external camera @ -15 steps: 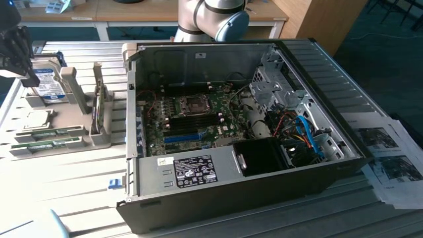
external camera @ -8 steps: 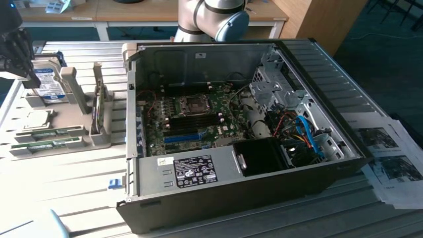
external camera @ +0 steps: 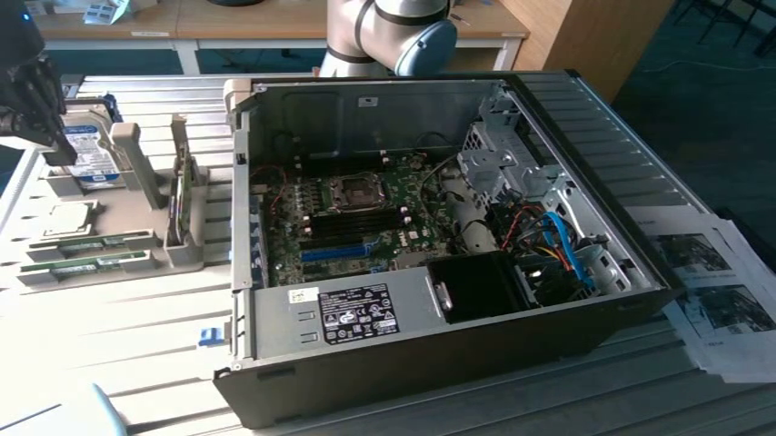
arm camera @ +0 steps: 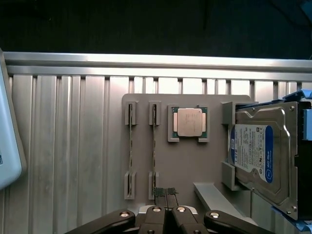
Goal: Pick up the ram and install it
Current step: 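Pick up the ram and move it above insertion slot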
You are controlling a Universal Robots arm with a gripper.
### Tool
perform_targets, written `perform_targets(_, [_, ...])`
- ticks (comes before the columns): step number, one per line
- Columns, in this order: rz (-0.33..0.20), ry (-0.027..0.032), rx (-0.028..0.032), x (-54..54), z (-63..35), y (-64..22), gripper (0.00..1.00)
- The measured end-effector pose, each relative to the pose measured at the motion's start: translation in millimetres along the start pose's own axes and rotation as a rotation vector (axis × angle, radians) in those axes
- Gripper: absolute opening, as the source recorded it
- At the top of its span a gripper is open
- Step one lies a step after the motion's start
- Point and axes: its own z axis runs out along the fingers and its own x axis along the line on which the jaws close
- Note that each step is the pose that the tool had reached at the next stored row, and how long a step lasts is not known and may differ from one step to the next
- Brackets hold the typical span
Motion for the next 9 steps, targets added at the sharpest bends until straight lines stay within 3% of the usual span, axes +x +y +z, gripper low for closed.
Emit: perform_targets(9, [0.0, 0.0, 0.0001, 0.0, 7.9, -0.1, 0.1])
